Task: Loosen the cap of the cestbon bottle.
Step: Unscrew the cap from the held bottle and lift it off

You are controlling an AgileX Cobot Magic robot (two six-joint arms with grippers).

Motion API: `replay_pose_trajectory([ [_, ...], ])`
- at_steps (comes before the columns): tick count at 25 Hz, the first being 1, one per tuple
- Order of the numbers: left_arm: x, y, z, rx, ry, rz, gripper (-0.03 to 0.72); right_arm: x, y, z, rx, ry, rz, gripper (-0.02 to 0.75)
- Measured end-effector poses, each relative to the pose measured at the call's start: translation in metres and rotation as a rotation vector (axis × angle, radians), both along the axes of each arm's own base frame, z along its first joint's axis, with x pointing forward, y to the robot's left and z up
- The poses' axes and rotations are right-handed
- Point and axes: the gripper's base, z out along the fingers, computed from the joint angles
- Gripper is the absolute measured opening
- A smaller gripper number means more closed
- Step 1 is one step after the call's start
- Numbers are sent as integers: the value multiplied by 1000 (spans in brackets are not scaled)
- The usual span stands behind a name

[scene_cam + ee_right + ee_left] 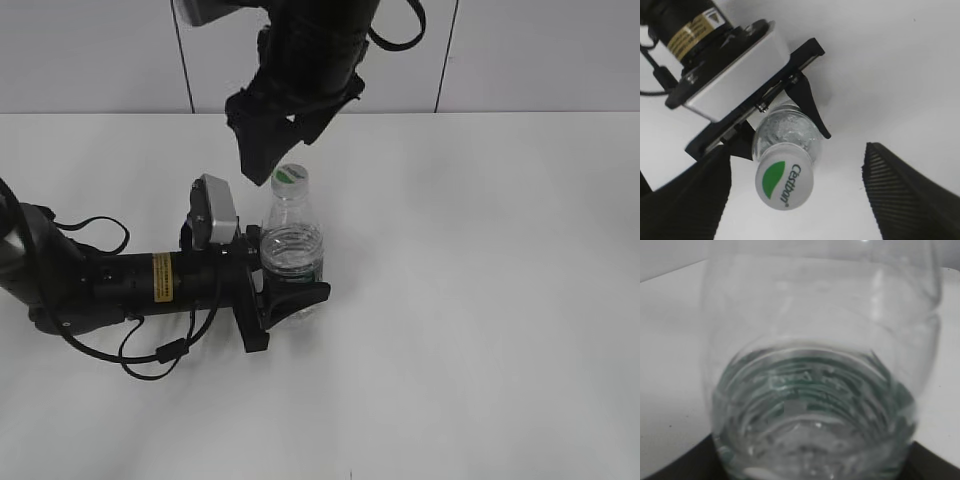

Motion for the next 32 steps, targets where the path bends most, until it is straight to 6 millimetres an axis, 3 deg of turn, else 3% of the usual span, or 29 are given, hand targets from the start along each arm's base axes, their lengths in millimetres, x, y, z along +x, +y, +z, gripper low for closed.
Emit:
replay_pose_trajectory([
  [3,0,0,0,0,0,0,412,1,-1,0,25,64,-205,603],
  [9,0,0,0,0,0,0,412,1,-1,0,51,126,-405,596],
  [23,0,0,0,0,0,0,412,-13,-6,6,93,226,-510,595],
  [32,0,0,0,0,0,0,412,-11,-8,4,73,205,-533,595],
])
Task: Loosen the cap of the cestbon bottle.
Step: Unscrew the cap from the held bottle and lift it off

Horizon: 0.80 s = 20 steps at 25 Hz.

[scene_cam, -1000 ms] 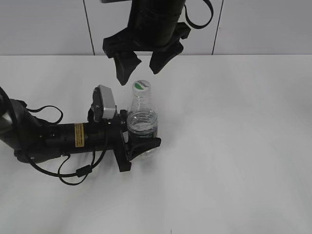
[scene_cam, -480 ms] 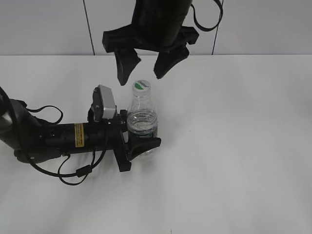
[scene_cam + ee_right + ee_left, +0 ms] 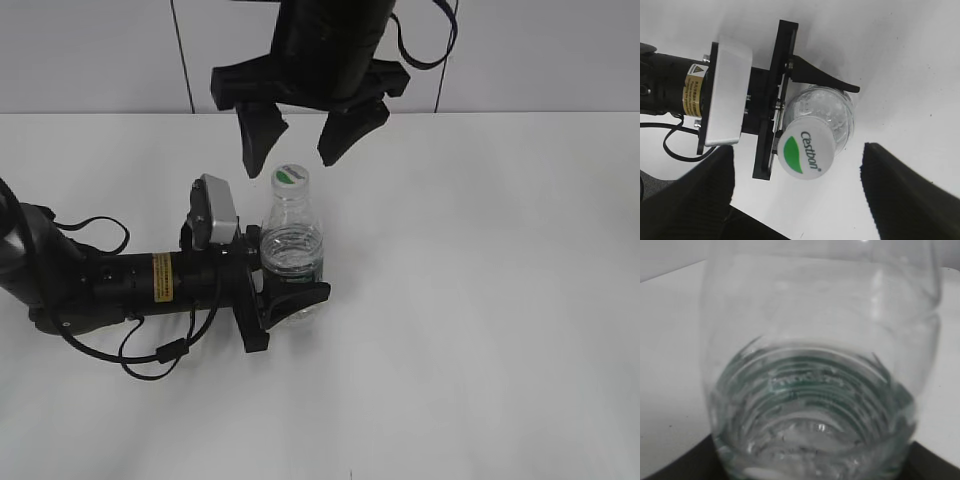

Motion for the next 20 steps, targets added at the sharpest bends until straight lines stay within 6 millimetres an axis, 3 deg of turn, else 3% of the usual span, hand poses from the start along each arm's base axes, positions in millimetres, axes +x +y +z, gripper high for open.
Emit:
replay_pose_trajectory([
  [6,0,0,0,0,0,0,412,4,4,-15,-19,28,-3,595],
  [20,0,0,0,0,1,0,412,6,4,-21,-42,21,27,592],
])
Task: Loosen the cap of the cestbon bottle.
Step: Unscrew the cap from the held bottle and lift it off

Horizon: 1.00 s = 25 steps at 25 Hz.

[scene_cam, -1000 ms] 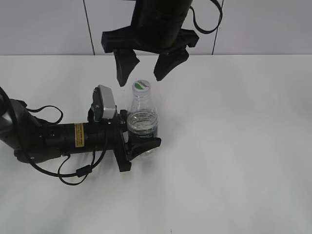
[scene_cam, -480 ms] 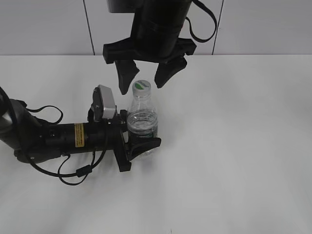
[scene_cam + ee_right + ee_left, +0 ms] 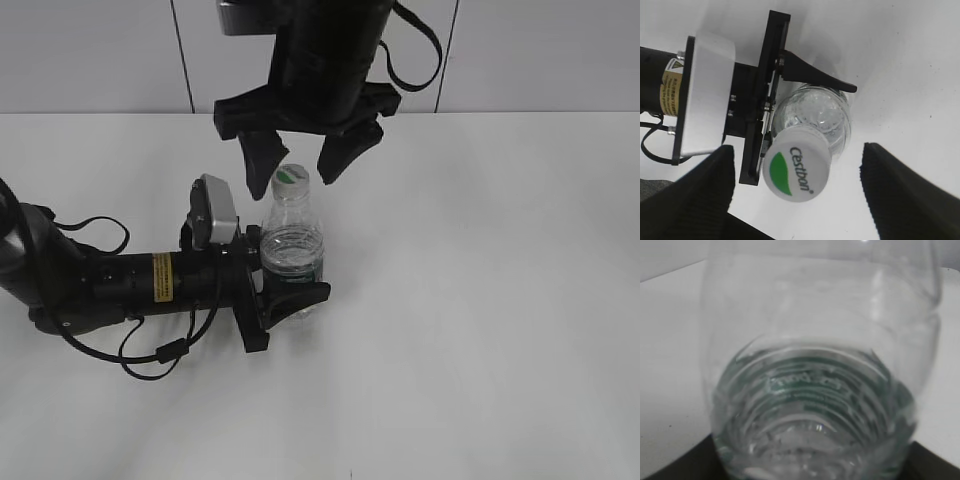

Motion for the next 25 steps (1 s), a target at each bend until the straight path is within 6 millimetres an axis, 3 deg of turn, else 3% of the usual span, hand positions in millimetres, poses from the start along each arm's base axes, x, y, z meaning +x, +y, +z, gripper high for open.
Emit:
replay_pose_trajectory([
  [8,0,0,0,0,0,0,412,1,1,-3,-7,1,13,560],
  [16,0,0,0,0,0,0,412,1,1,-3,-9,-9,46,302],
  [25,0,0,0,0,0,1,412,1,1,-3,-26,-61,225,303],
])
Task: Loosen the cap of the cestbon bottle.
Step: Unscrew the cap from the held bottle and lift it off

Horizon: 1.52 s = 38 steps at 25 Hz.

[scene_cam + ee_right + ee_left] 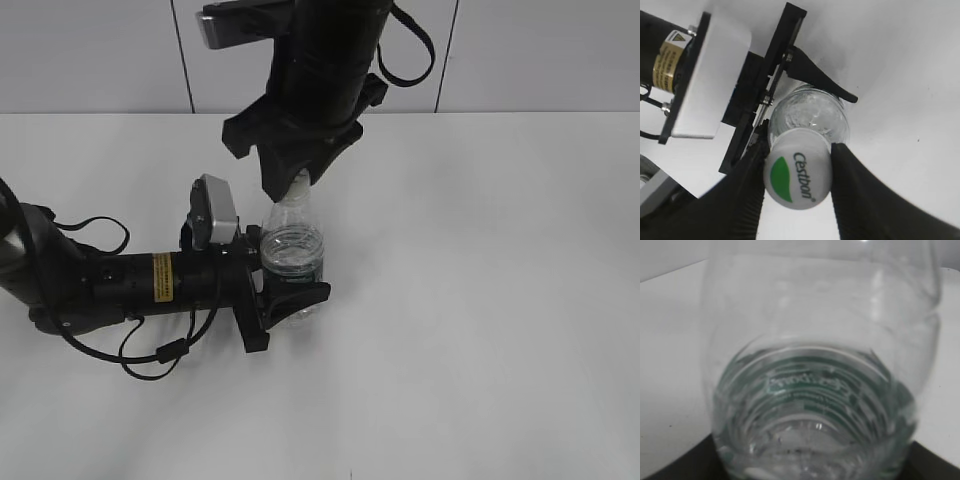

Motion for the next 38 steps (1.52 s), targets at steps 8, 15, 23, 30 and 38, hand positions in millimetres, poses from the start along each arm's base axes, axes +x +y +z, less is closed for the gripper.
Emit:
replay_pose_trajectory([
  [8,0,0,0,0,0,-1,412,0,0,0,-20,-65,224,303],
  [15,-1,0,0,1,0,-6,412,-1,1,0,-35,-139,490,303],
  [23,-1,0,0,2,-2,-7,412,-1,1,1,-53,-212,735,300],
  [30,-1,0,0,2,-2,-7,412,-1,1,1,-70,-270,926,300],
  [38,-1,0,0,2,-2,-7,412,-1,1,1,-81,-310,1055,300],
])
